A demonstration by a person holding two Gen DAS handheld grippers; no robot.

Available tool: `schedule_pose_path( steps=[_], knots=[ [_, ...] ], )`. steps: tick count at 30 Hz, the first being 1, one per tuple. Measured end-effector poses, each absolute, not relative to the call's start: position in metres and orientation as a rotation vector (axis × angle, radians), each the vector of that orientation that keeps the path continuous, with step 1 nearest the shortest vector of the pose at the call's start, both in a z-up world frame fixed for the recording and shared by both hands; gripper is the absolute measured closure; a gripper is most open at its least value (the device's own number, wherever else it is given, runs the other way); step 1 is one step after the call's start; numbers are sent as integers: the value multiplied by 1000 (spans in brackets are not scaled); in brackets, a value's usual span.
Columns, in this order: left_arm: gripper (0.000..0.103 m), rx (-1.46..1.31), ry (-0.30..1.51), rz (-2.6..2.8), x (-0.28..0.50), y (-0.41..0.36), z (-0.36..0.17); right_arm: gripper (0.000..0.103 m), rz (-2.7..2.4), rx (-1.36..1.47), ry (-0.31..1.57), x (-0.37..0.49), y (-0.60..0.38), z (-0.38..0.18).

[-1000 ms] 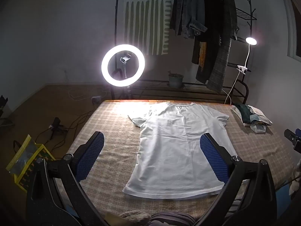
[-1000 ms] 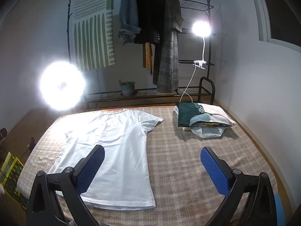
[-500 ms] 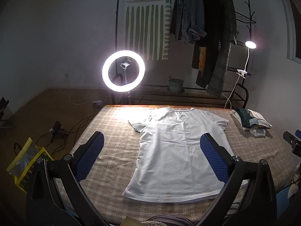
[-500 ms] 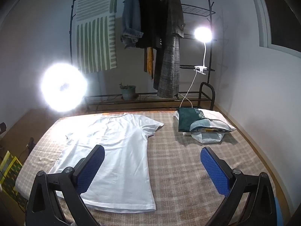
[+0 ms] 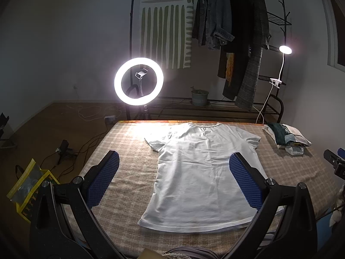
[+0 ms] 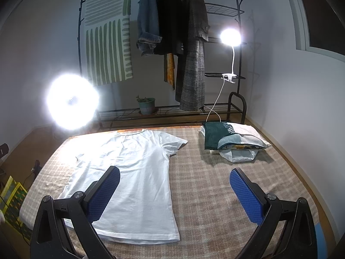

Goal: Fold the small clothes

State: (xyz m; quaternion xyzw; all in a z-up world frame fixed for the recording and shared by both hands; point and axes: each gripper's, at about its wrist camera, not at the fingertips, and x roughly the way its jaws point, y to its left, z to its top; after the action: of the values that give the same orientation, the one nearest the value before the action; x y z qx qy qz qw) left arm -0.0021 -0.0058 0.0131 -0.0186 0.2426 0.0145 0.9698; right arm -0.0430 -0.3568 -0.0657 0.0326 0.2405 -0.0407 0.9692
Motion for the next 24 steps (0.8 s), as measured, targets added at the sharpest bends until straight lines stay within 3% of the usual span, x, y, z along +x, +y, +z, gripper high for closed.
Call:
schedule_pose_path(
  steps=[24],
  knots=[
    [0,-39,489,28,-2,-7,13,0,-81,66,485,-43,-357,-66]
  ],
)
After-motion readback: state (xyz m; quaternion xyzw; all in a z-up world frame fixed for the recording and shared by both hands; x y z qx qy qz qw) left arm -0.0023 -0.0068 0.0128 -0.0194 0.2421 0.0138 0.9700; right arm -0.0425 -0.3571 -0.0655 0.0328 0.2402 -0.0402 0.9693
